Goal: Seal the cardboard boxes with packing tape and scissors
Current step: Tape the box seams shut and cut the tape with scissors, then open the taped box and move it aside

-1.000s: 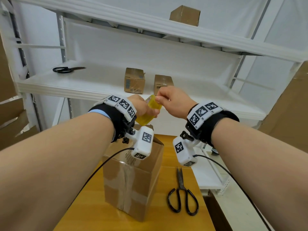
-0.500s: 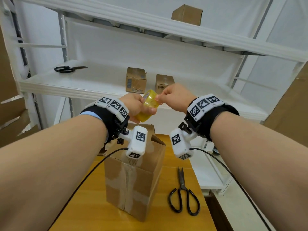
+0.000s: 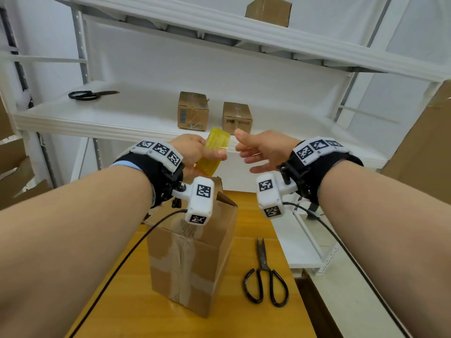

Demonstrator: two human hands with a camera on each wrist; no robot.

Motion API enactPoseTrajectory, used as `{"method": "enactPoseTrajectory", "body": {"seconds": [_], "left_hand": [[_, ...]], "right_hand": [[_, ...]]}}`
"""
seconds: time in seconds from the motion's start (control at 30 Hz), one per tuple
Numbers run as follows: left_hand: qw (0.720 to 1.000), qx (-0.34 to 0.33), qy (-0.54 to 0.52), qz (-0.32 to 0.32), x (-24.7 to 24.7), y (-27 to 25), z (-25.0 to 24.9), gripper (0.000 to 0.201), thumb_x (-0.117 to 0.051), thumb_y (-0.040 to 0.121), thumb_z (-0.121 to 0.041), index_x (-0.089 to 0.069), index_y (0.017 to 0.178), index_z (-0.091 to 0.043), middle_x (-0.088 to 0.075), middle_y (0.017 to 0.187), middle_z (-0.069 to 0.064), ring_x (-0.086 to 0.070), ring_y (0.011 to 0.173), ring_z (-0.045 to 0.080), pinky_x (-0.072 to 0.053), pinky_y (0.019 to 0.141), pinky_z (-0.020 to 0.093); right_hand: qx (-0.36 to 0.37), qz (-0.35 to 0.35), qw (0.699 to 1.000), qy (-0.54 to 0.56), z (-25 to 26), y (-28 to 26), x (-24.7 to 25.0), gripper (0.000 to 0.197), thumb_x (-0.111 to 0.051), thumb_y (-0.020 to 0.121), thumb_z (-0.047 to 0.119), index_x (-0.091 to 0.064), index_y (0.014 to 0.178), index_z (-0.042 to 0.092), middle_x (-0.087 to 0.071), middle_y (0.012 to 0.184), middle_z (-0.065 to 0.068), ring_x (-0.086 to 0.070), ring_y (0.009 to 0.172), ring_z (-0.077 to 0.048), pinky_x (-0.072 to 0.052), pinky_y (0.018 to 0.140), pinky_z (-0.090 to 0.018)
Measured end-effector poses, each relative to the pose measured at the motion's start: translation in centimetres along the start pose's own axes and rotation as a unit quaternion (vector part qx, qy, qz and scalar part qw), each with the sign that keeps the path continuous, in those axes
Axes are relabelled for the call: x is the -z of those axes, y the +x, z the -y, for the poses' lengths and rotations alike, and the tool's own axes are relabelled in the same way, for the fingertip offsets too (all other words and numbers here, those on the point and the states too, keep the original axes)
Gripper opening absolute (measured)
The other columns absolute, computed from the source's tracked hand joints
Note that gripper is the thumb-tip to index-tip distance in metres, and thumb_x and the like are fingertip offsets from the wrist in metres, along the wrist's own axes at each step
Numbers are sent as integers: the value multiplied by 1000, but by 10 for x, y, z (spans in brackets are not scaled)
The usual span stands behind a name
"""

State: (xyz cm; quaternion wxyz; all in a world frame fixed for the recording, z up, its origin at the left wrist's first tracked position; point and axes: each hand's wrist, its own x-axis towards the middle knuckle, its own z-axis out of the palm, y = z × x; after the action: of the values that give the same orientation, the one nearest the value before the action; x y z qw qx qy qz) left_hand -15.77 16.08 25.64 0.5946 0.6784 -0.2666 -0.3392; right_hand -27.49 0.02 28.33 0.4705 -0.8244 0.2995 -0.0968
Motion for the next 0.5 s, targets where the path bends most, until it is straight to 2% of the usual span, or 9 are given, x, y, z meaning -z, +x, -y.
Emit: {"method": "enactPoseTrajectory", "body": {"seconds": [0.07,0.13,0.2,0.27,0.3,0.33,0.4,0.5], "left_hand": [[1000,-3,-6,16,-12,4,2,56,-85,54,-20,-59,102,-10,-68,114,14,-63,107,34,-56,80,57],[999,-6,-27,32,-24,9,4,45,-84,65,-13,-60,102,-9,-67,114,17,-63,107,37,-54,82,61],[998,-5,-32,51,-32,14,5,37,-79,74,-7,-62,107,-8,-68,113,16,-63,109,36,-52,86,60],[998,-3,-24,60,-37,19,4,34,-74,79,-2,-63,110,-9,-68,113,14,-62,111,29,-52,88,58],[998,4,-22,53,-37,22,5,33,-73,80,-1,-64,111,-10,-67,115,12,-61,112,26,-53,87,57],[999,10,-17,41,-37,26,6,32,-72,82,-2,-64,111,-11,-66,117,11,-59,113,24,-55,86,55],[1000,23,7,21,-34,31,10,25,-70,86,-6,-66,109,-13,-66,117,8,-60,109,20,-58,82,45],[999,33,18,1,-32,40,19,20,-66,89,-8,-67,109,-10,-70,112,7,-64,103,18,-57,84,38]], "right_hand": [[12,27,999,25,-5,4,-4,60,-79,70,57,-71,109,12,-75,105,-1,-68,104,-17,-55,94,-43],[19,19,997,68,-11,10,-4,48,-81,78,40,-70,113,8,-77,99,-2,-70,97,-16,-55,89,-37],[10,-11,992,126,-20,14,1,35,-77,84,29,-69,111,7,-75,84,1,-65,78,-12,-50,73,-28],[-19,-38,985,170,-37,20,8,21,-74,85,26,-68,99,12,-66,64,6,-47,62,-10,-39,59,-25],[-46,-51,982,175,-47,24,12,15,-73,85,26,-66,92,15,-63,61,6,-41,58,-10,-36,54,-24],[-75,-62,983,156,-58,28,15,13,-72,85,26,-64,87,16,-63,65,4,-41,54,-10,-36,52,-25],[-132,-72,987,52,-83,31,16,16,-72,85,28,-65,85,14,-64,78,-2,-46,51,-12,-40,49,-26],[-167,-22,974,-153,-121,31,6,20,-67,90,27,-61,76,14,-58,74,-4,-50,57,-18,-41,52,-27]]}}
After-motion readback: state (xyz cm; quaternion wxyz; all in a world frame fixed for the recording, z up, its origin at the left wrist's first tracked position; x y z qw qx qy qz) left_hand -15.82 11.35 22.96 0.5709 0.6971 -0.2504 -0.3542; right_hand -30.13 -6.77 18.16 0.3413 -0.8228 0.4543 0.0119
